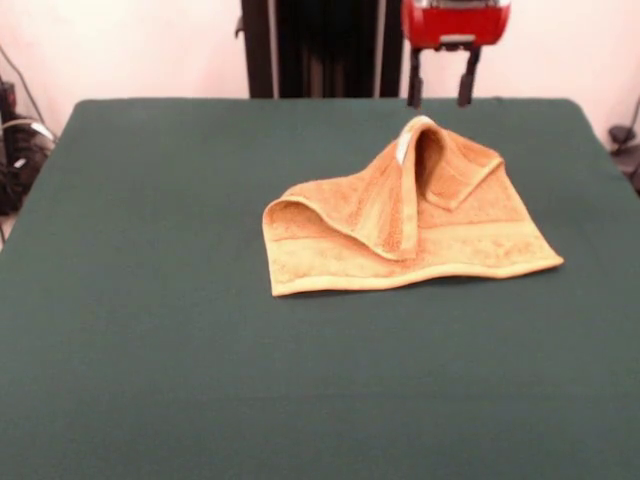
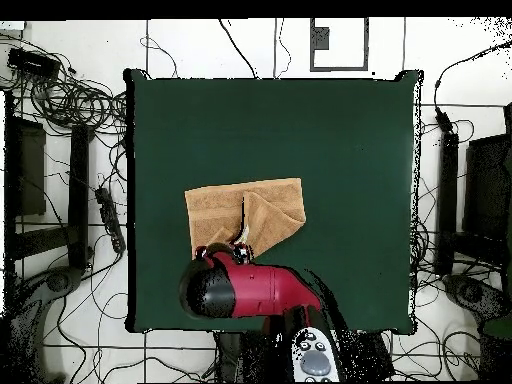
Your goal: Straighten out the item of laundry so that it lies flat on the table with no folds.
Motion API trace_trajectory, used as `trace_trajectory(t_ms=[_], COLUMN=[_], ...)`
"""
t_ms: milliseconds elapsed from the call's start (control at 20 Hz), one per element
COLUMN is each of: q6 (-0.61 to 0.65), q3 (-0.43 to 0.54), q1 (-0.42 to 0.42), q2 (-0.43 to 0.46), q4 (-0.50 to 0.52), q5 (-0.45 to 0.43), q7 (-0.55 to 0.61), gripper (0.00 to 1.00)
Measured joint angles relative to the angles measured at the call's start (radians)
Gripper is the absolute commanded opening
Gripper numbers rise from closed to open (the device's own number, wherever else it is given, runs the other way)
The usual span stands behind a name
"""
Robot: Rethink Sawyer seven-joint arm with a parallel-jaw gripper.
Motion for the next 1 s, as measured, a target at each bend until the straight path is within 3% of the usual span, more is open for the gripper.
trace_trajectory(t_ms=[650,850,1000], q6=[0.000,0.027,0.117], q3=[-0.004,-0.033,-0.062], q1=[0.005,0.054,0.120], q2=[-0.049,-0.069,-0.081], q4=[0.079,0.073,0.027], q5=[0.021,0.025,0.025], q7=[0.000,0.000,0.000], gripper=[1.00,1.00,1.00])
